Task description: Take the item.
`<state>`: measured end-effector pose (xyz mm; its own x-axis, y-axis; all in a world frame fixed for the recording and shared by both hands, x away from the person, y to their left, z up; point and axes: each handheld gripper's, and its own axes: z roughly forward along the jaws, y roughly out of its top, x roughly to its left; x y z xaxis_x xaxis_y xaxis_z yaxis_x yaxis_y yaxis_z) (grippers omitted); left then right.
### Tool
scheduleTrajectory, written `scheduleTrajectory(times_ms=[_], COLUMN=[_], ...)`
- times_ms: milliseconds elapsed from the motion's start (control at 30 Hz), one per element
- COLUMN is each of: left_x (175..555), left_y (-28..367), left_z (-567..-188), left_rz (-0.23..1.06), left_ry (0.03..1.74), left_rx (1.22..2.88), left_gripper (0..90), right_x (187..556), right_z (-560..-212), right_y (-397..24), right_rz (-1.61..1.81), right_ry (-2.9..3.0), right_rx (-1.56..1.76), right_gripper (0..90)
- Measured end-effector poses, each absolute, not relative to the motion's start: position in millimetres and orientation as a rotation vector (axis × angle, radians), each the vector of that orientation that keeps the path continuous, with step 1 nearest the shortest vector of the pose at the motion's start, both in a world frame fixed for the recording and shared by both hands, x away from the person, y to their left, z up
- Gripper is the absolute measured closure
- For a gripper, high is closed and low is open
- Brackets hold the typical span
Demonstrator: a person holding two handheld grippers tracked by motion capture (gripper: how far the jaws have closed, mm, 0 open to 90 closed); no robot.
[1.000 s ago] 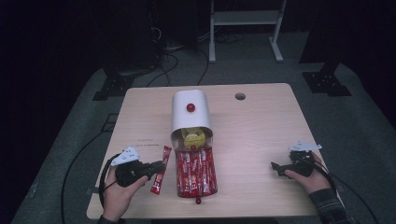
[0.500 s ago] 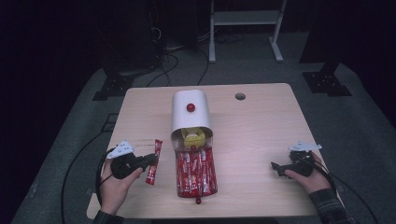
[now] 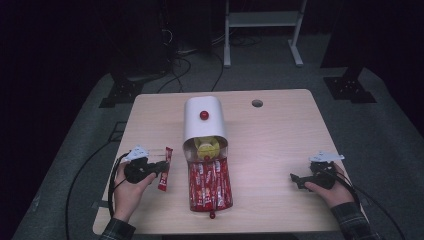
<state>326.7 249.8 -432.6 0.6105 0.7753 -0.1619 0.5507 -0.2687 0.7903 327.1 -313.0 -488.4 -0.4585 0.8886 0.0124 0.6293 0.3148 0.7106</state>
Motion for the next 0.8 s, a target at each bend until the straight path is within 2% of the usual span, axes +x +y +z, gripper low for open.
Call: scheduleTrajectory(times_ms=[800], left_x=[338.8], left_y=[246.9], left_z=[-459.7], left_rz=[0.258], left_ry=[1.149], left_rx=[2.034], left_gripper=[82.5], right_x=[327.1], right_z=[-488.4], right_y=[-313.0], right_rz=[0.930], right_ry=[2.205], right_rx=[1.351], right_gripper=[0.0])
